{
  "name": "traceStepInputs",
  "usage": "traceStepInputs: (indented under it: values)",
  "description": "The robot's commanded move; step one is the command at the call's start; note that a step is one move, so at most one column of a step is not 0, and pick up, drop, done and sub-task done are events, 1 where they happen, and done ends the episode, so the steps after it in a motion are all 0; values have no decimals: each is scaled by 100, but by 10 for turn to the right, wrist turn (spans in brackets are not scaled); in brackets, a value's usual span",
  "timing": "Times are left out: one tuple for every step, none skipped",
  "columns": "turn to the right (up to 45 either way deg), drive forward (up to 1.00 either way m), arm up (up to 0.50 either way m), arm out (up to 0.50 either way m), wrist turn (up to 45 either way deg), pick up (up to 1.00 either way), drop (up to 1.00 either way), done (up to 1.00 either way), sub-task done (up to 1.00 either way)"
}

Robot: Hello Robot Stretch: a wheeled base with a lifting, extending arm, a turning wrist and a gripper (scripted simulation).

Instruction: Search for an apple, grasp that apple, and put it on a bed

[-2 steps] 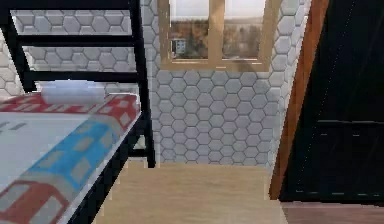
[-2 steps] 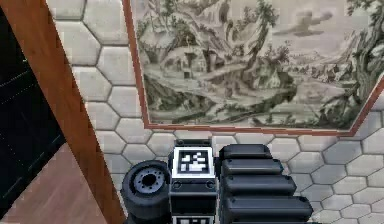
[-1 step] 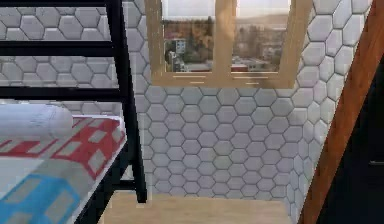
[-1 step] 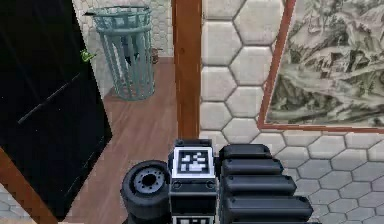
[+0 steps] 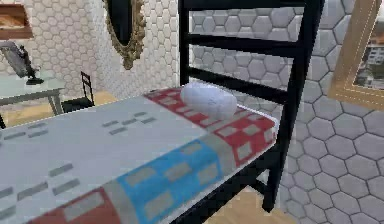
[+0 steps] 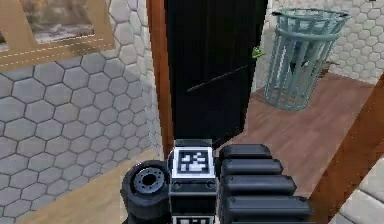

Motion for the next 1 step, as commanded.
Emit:
traceStepInputs:
  values:
    - [-450, 0, 0, 0, 0, 0, 0, 0, 0]
